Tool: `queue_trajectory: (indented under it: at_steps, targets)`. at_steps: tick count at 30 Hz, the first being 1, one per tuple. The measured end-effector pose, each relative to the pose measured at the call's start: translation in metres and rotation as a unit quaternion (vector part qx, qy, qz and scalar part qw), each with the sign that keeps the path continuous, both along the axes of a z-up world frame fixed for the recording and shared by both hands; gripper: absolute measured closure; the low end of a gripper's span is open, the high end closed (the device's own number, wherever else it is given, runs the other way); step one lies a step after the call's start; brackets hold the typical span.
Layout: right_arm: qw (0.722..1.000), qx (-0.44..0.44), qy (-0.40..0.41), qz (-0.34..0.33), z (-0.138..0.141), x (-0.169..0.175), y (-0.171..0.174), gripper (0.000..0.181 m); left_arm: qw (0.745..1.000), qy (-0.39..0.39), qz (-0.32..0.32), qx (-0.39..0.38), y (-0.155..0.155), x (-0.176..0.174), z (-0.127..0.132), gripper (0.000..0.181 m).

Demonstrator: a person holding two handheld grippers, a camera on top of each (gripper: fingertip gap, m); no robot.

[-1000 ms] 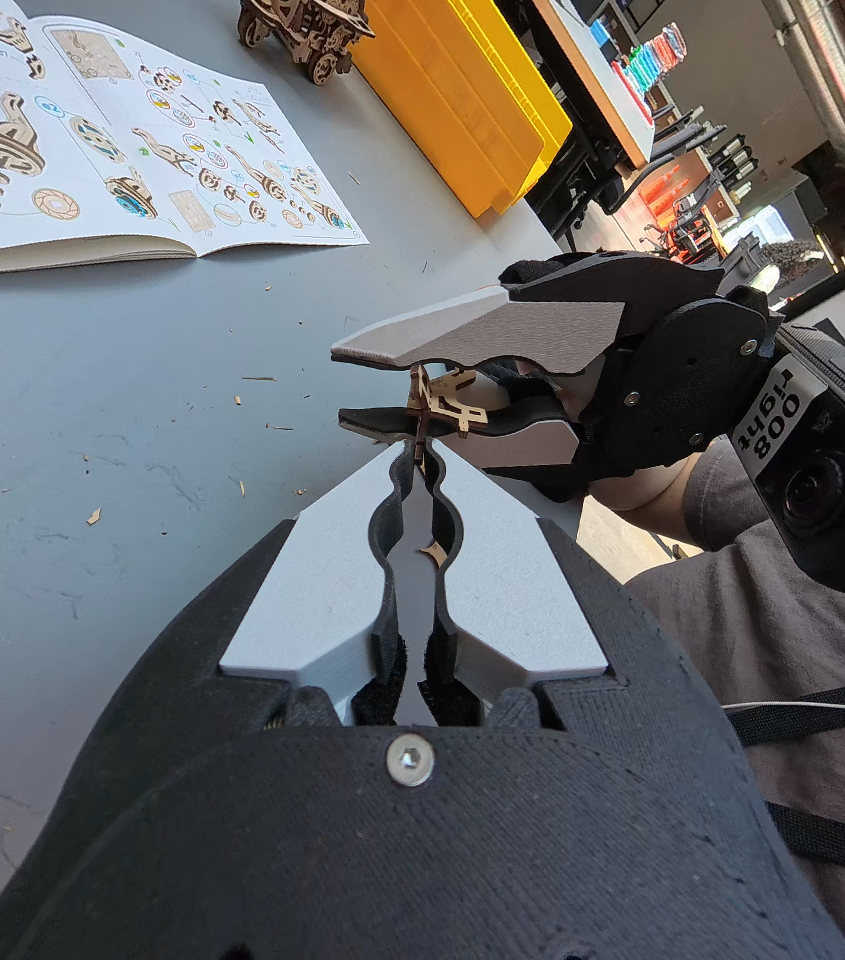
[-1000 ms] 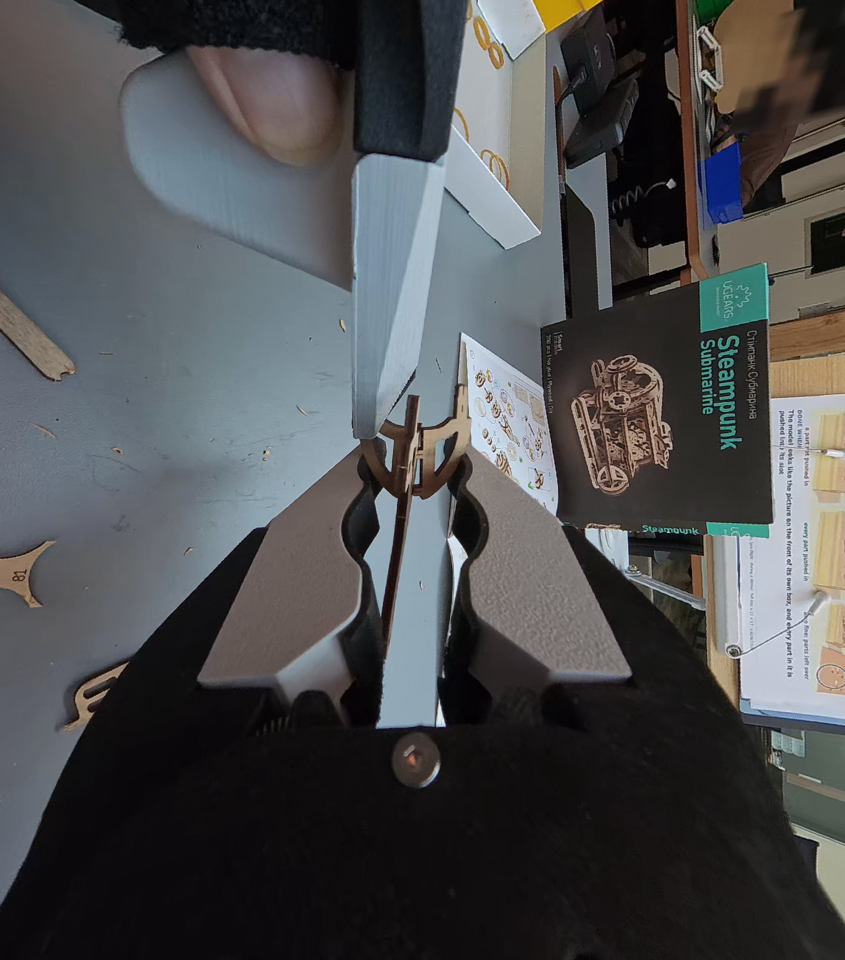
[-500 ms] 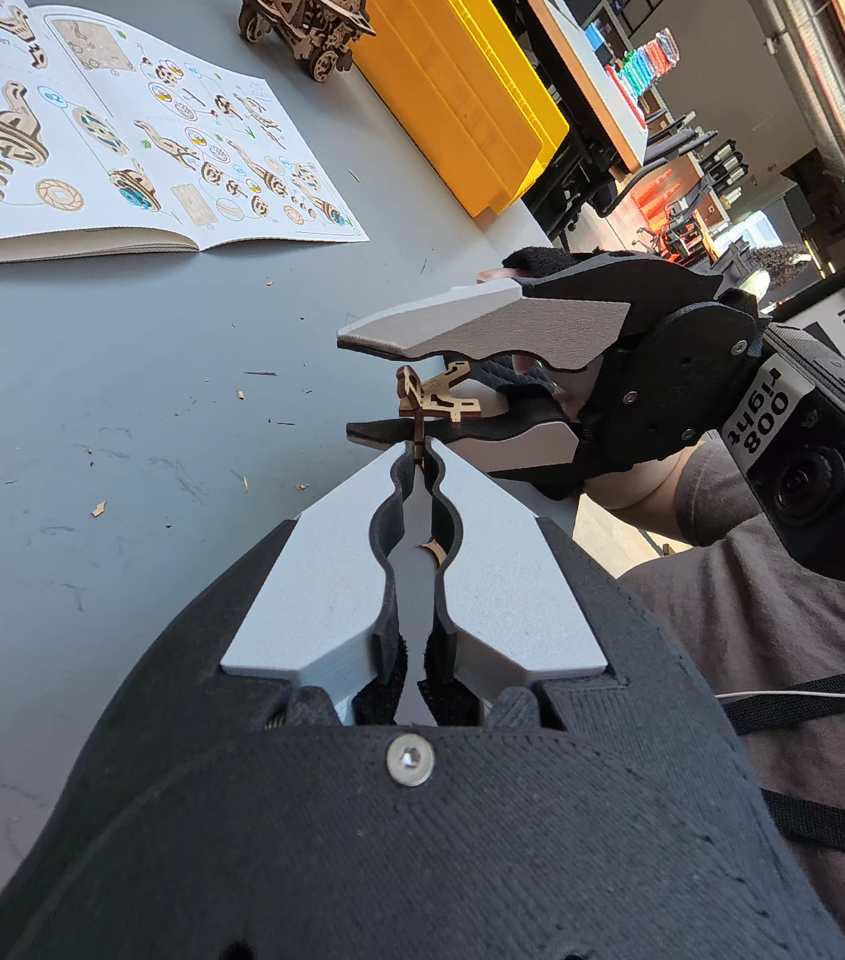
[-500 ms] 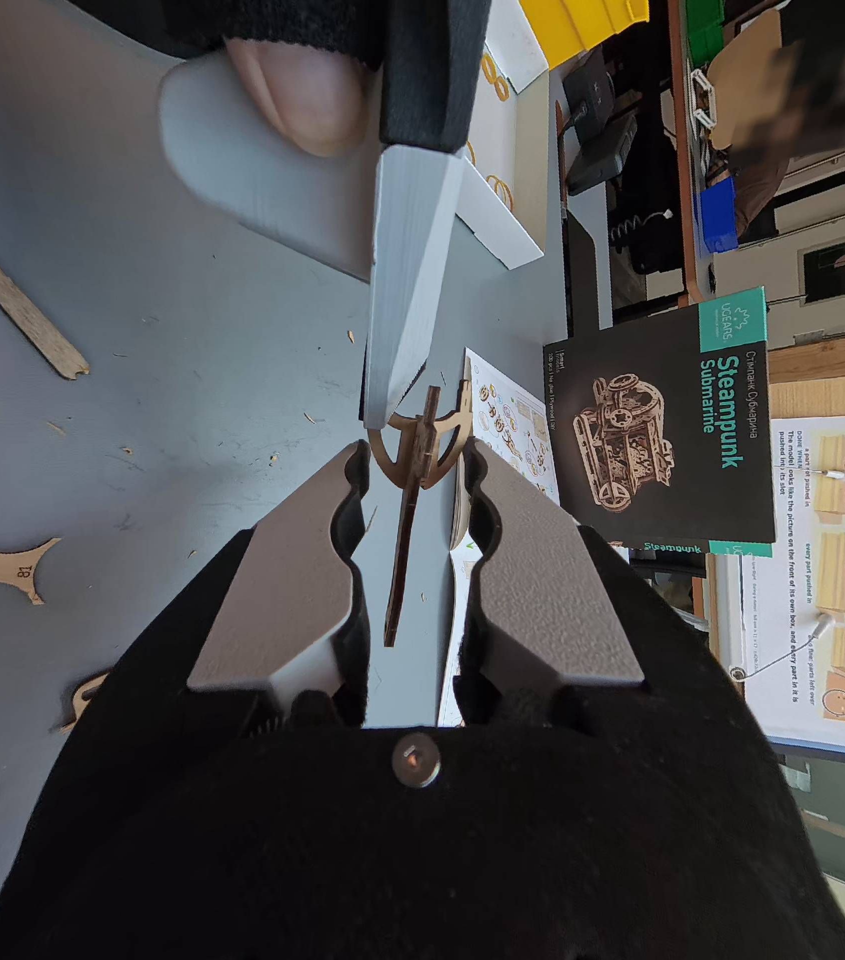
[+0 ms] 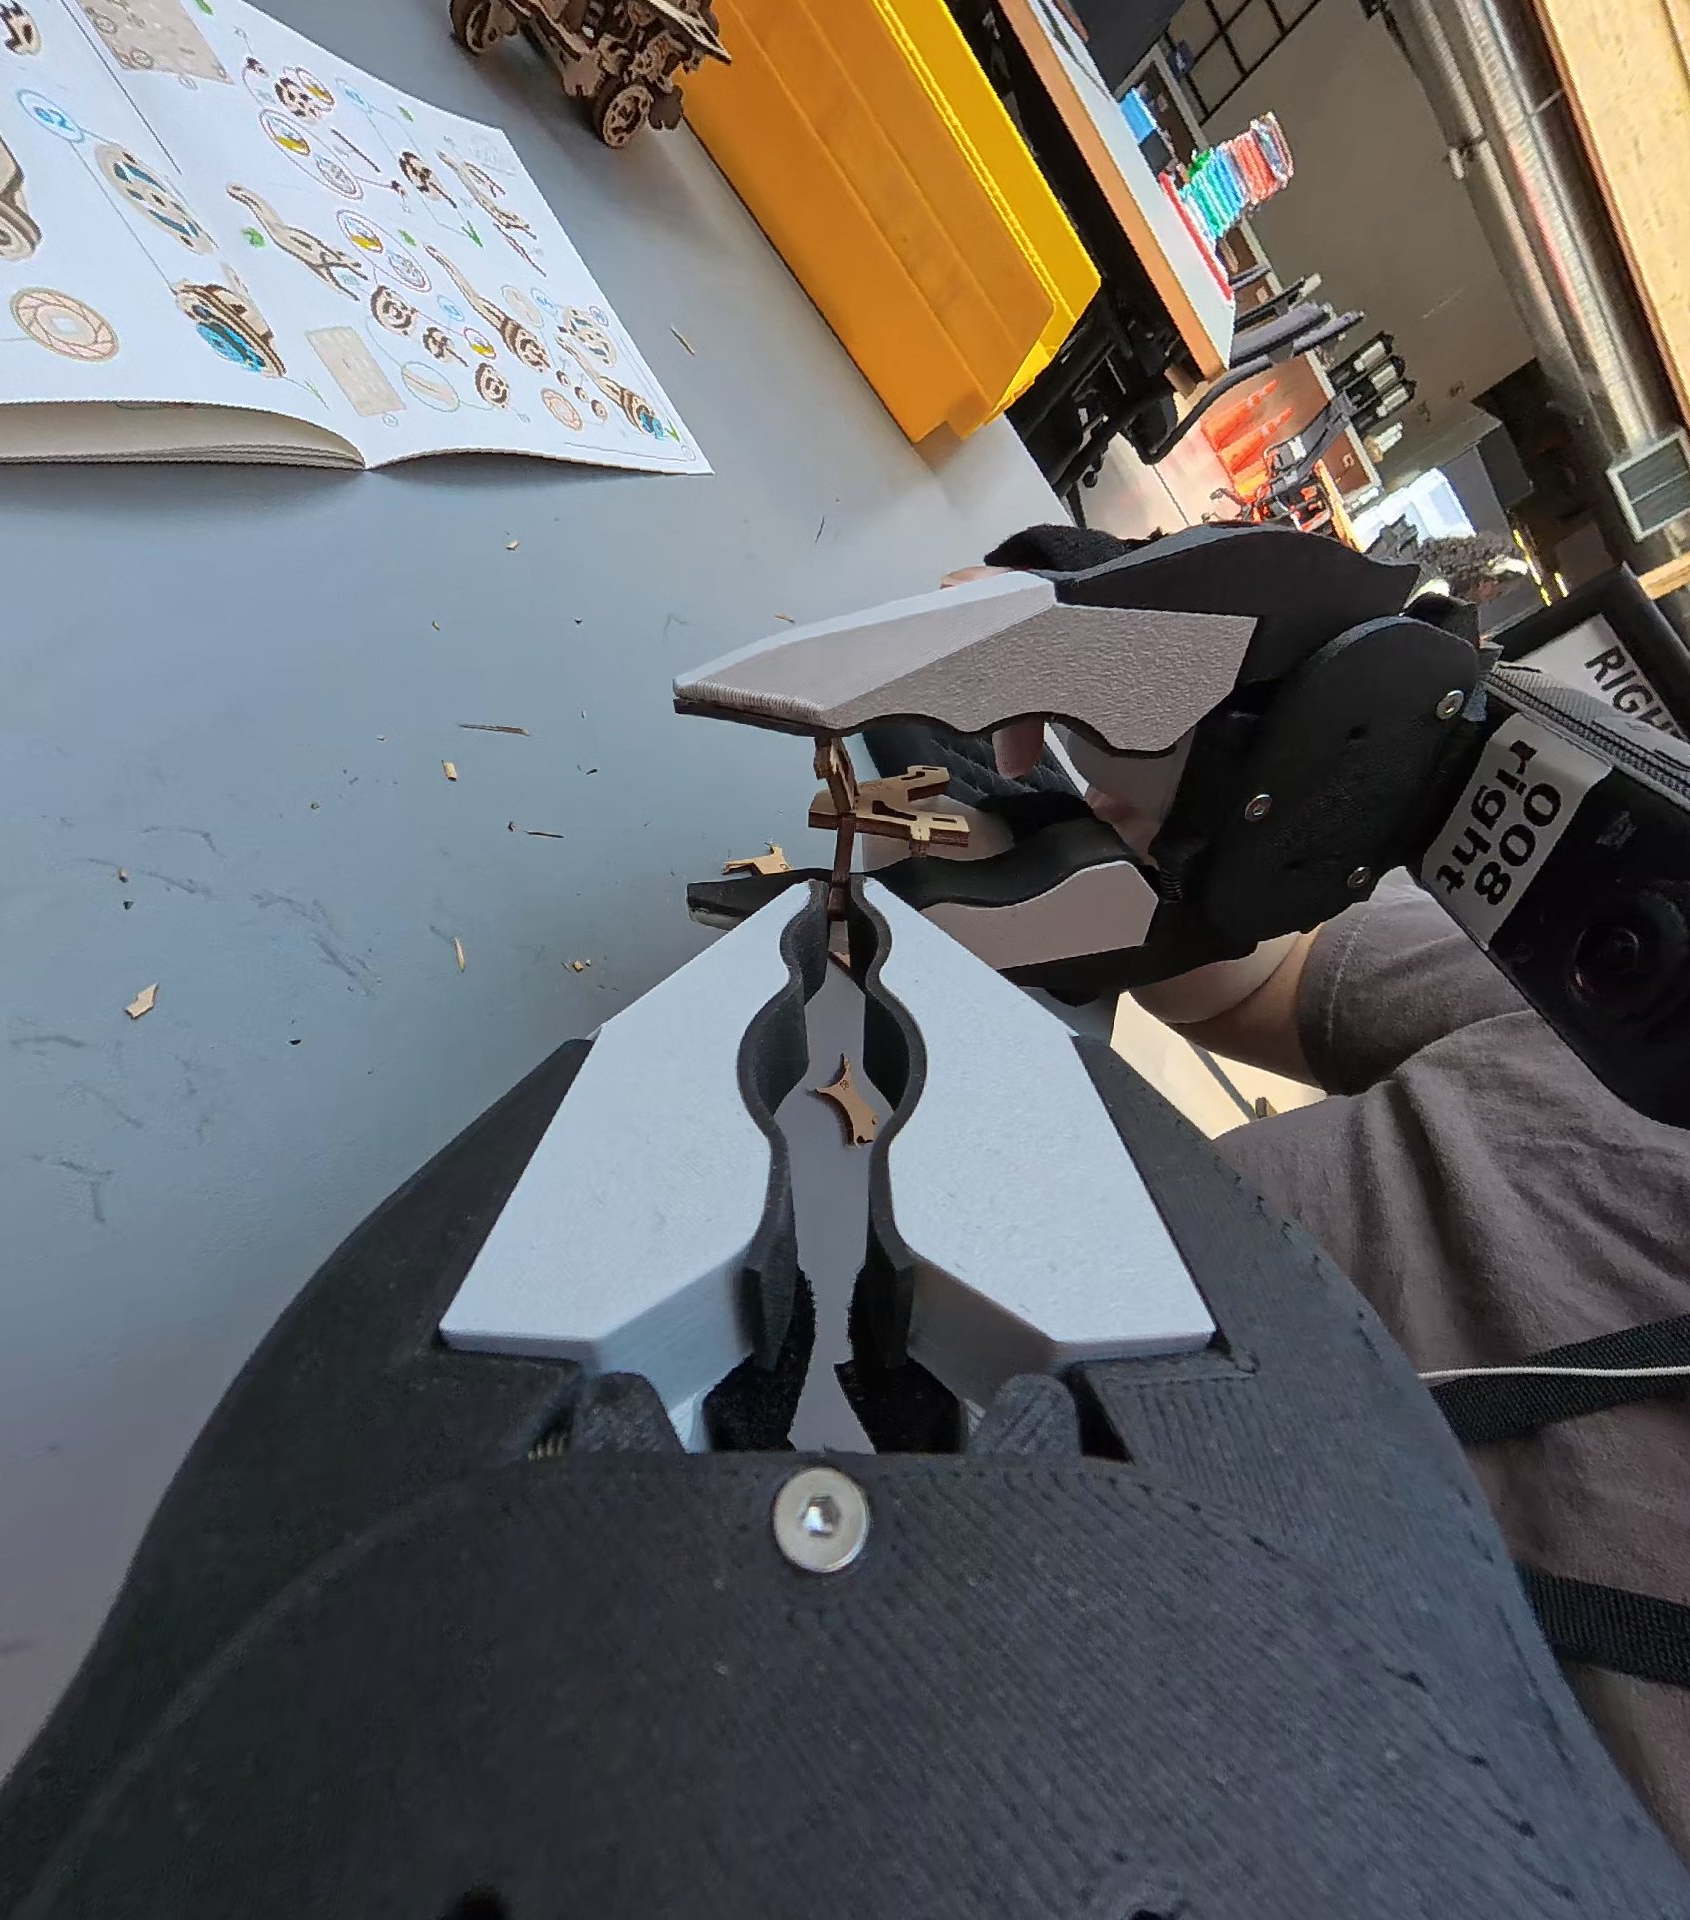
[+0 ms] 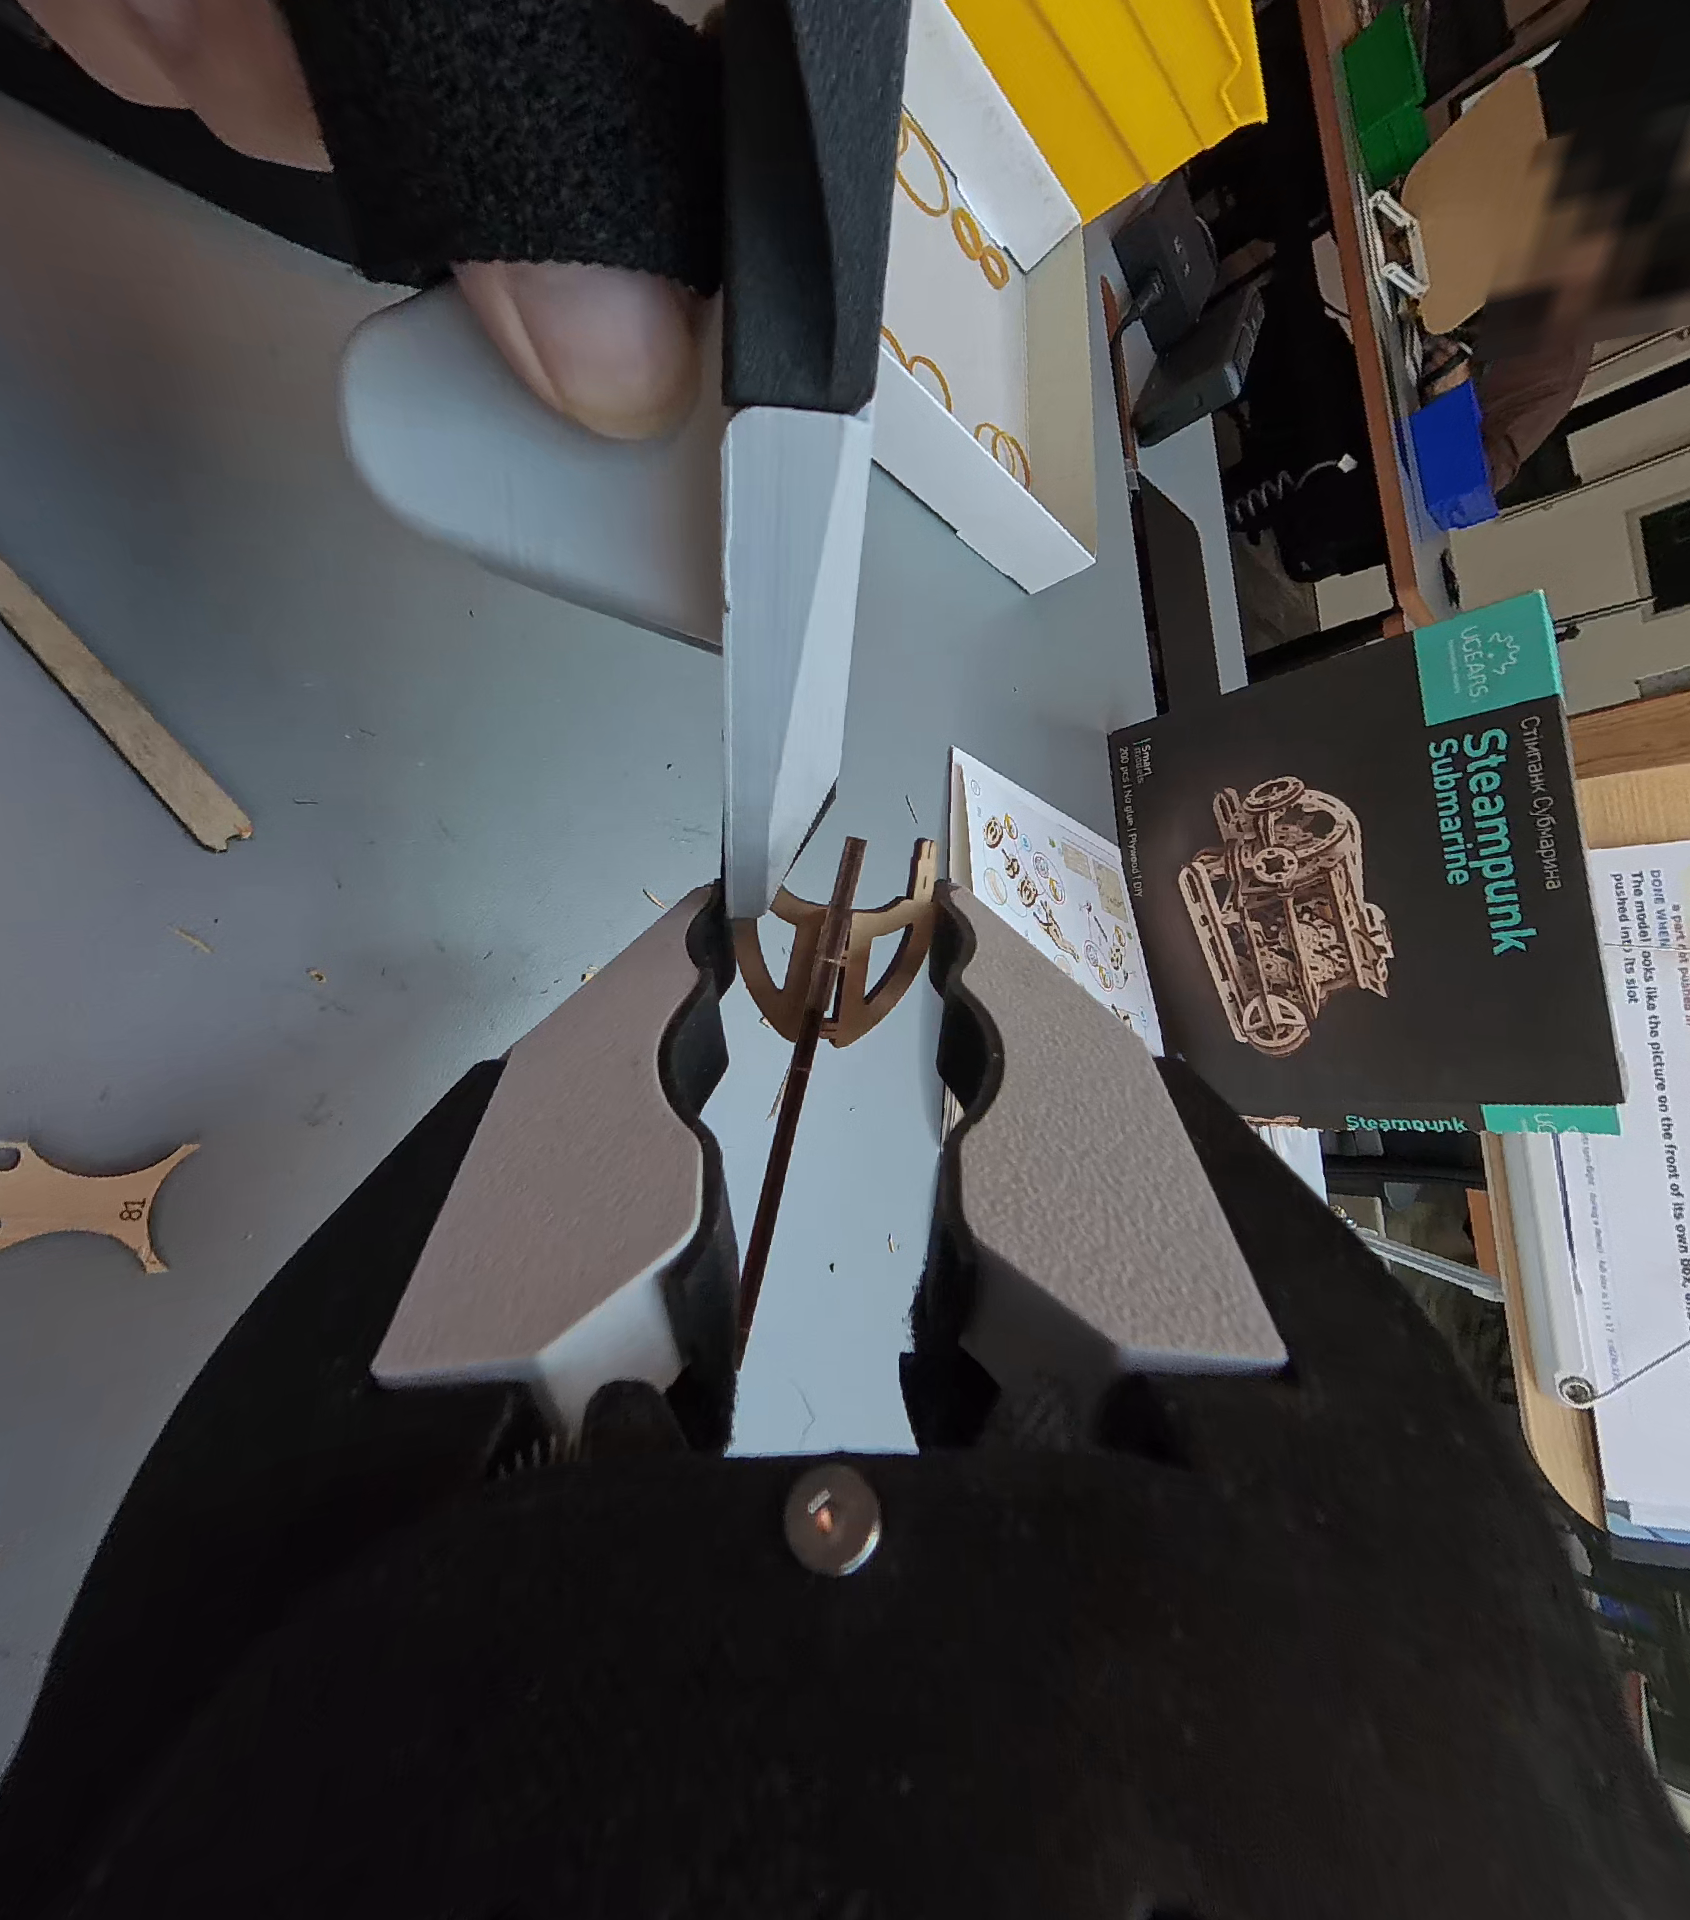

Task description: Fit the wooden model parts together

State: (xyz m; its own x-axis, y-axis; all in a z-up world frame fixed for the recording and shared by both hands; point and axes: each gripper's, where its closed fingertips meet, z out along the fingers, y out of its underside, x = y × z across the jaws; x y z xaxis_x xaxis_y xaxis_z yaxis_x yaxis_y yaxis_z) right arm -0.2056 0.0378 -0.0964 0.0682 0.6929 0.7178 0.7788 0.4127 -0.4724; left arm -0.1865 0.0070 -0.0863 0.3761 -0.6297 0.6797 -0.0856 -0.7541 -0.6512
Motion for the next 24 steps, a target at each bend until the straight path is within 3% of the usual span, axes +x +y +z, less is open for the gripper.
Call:
queue_trajectory:
  at_steps: [6, 9, 16, 21, 24]
  targets:
    - [1.000, 0.019, -0.007, 0.004, 0.001, -0.001, 0.001, 0.146, 1.000, -0.019, 0.003, 0.004, 0.001, -0.001, 0.001, 0.180]
    - [1.000, 0.024, -0.012, 0.005, 0.000, -0.001, 0.001, 0.146, 0.999, -0.032, -0.004, 0.006, 0.000, 0.001, 0.004, 0.169]
    - [1.000, 0.006, -0.005, 0.002, -0.002, -0.002, 0.000, 0.147, 0.999, -0.039, 0.000, 0.011, 0.004, 0.004, 0.001, 0.180]
    - [0.999, -0.046, -0.002, 0.010, -0.008, 0.002, -0.003, 0.144, 0.999, -0.022, -0.019, 0.038, 0.001, 0.002, -0.001, 0.181]
    - [0.991, -0.121, 0.037, 0.041, 0.000, 0.005, -0.015, 0.131, 0.996, -0.011, -0.040, 0.078, -0.003, -0.005, 0.005, 0.181]
